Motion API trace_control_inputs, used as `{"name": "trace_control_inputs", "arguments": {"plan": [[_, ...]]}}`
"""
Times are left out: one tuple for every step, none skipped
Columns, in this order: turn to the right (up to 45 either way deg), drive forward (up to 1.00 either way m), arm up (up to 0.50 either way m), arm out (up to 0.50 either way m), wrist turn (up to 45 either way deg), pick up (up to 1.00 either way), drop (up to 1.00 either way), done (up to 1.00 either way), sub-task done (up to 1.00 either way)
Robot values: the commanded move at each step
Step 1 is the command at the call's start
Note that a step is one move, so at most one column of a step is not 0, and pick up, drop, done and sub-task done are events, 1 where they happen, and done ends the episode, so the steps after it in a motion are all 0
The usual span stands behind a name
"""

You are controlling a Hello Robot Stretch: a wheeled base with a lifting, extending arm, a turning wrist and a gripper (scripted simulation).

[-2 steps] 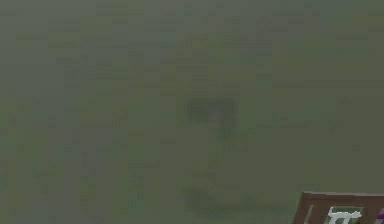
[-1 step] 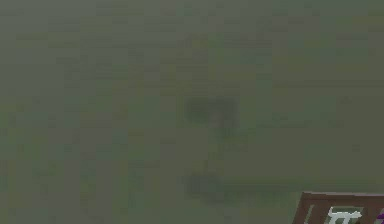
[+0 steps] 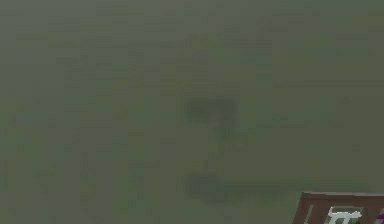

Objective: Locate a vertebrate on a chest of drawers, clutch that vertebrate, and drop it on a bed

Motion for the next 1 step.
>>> {"name": "trace_control_inputs", "arguments": {"plan": [[0.0, 0.00, 0.00, 0.00, 0.0, 0.00, 0.00, 1.00, 0.00]]}}
